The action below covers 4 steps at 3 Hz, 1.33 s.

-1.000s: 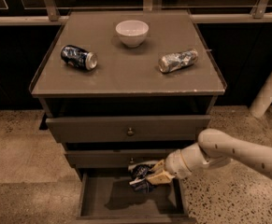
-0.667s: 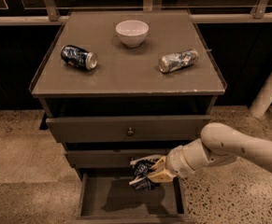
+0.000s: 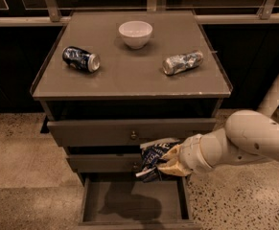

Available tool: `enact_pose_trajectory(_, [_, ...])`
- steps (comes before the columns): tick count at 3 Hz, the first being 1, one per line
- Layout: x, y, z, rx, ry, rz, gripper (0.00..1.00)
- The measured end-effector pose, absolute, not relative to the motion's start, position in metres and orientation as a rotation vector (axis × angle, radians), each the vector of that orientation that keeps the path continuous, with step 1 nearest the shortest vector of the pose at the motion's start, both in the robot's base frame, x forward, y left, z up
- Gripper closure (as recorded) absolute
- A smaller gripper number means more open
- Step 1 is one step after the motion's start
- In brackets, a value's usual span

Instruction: Pick blue chip bag from bottom drawer and place on counter

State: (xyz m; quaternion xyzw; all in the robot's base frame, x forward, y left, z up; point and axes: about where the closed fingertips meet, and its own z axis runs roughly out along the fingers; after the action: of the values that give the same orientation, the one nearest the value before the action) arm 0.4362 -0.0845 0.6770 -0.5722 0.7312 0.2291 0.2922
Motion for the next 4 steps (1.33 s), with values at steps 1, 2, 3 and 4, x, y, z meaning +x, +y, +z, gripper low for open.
enact_pose_trajectory(1, [0.436,-0.086,0.68,-1.531,1.945,0.596,1.0])
enact_pose_trajectory(2, [0.435,-0.083,0.681,-1.553,1.935,0.6,1.0])
enact_pose_trajectory(3, [0.431,-0.08,0.717,-1.605,1.891,0.492,1.0])
enact_pose_trajectory(4, [0.421,-0.078,0.785,-1.668,1.84,0.277,1.0])
